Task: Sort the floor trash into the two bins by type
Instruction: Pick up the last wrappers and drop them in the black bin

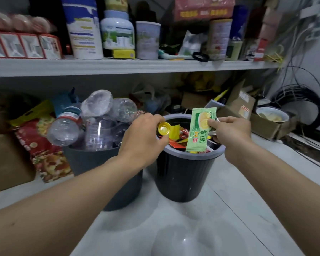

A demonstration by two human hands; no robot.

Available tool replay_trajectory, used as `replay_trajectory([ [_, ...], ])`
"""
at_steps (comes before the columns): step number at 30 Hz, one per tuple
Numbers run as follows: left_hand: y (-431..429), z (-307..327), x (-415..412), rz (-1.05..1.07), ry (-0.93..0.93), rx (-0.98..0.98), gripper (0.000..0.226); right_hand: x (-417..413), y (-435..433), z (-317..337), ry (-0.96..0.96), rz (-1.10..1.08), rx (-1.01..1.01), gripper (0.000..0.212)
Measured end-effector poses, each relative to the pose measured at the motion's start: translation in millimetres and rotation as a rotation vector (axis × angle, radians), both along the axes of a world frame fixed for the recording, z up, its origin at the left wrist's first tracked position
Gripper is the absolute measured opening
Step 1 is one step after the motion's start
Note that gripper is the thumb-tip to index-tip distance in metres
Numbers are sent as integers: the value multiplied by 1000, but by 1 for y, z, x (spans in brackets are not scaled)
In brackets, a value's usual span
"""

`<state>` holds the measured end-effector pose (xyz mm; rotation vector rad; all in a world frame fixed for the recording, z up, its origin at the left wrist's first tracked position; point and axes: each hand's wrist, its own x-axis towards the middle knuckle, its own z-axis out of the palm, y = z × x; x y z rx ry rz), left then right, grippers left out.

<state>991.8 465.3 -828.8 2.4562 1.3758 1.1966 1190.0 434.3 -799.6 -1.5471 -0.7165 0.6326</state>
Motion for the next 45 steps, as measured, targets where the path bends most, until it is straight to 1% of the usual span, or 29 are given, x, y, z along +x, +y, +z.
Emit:
replay_trajectory([
  [2, 6, -5, 13, -7, 12, -21, 34, 11, 4, -5, -3, -17, -5, 15],
  [6, 19, -13, 32, 17, 32, -69, 37, 20, 15, -11, 5, -2, -11, 9],
  [13, 42, -27, 56, 48, 52, -141, 36, 31, 36, -29, 15, -10, -57, 11],
  [16, 49, -34, 60, 44, 65, -180, 44, 37, 41, -31, 20, -13, -62, 15],
  [19, 51, -40, 58, 36, 79, -223, 50, 43, 43, -30, 17, -17, -50, 13],
  [26, 43, -38, 42, 39, 90, -206, 40, 35, 63, -35, -3, -17, -54, 14],
  [28, 38, -34, 37, 44, 109, -200, 38, 31, 67, -38, -59, 14, -76, 17],
  [30, 33, -30, 31, 59, 130, -193, 37, 29, 67, -42, -157, 78, -133, 27],
  [32, 28, -26, 26, 71, 154, -189, 38, 27, 61, -46, -309, 138, -204, 40],
  [34, 22, -22, 21, 73, 186, -175, 38, 25, 54, -48, -452, 156, -227, 45],
  [38, 9, -15, 13, 67, 257, -148, 39, 14, 41, -46, -616, 212, -182, 45],
  [43, -6, -6, 3, 91, 293, -124, 42, -7, 27, -33, -714, 295, -58, 42],
  [45, -13, 0, -4, 124, 360, -76, 40, -20, 19, -28, -776, 332, -24, 41],
])
